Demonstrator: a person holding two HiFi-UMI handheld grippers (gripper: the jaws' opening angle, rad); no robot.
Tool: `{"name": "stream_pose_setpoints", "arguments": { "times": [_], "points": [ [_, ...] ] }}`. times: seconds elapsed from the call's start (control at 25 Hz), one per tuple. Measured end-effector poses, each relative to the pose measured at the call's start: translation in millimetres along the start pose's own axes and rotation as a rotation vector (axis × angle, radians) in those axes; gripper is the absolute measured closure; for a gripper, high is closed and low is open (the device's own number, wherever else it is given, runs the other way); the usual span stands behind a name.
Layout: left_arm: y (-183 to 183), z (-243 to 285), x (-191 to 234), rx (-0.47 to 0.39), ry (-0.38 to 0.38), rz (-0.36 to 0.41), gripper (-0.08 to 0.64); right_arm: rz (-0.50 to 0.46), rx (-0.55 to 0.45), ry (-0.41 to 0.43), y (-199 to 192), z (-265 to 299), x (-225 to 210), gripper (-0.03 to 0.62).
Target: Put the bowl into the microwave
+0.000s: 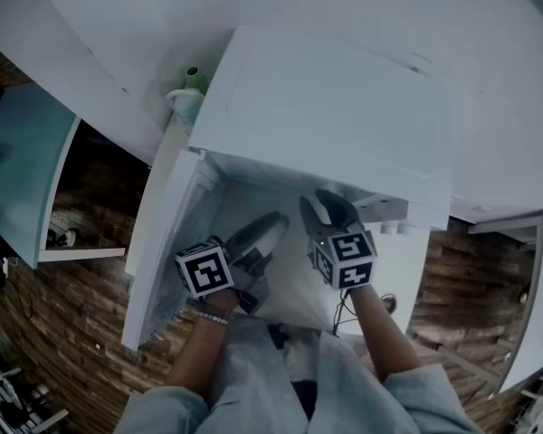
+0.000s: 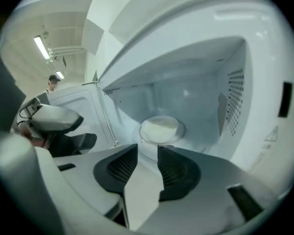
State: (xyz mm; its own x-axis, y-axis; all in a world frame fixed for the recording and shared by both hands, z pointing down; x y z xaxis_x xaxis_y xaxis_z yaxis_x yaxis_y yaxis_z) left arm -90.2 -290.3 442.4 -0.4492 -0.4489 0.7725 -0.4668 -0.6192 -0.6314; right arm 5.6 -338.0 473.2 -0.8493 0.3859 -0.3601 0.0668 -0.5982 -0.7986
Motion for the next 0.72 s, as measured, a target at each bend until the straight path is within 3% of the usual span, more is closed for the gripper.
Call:
{"name": "stream_pose_setpoints", "arguments": {
  "times": [0.08,0.28,0.48,0.72],
  "points": [
    [3,-1,-9,0.002,-0.006,0.062,0.427,-0.001,-0.03,0.002,4,-13,4,0.495],
    [7,-4,-29,-0.019,0.009,0.192,0.563,-0.062,-0.077,0.02,10,-45,16,0.588],
    [16,-10,-55,-0.045,-0.007,0.28,0.569,-0.105,-0.146,0.052,20,-82,31,0.589],
    [26,-18,-87,-0.06,-0.017,0.425,0.566,-0.01,-0.248,0.148,39,-115,42,0.591]
  ]
}}
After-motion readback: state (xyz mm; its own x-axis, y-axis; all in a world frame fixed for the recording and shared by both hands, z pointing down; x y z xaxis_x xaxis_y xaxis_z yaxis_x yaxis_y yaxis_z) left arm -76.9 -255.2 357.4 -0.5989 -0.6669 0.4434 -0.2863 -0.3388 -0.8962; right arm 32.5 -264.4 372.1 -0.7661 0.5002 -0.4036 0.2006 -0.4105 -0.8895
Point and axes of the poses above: the fingertips, and each gripper's own axes: z forward along the fingers, x to its left, y out of its top, the point moved 3 cm from there along -z, backward along the fingers, and after that the axes turned 15 degrees about z, right-handed, at the moved point
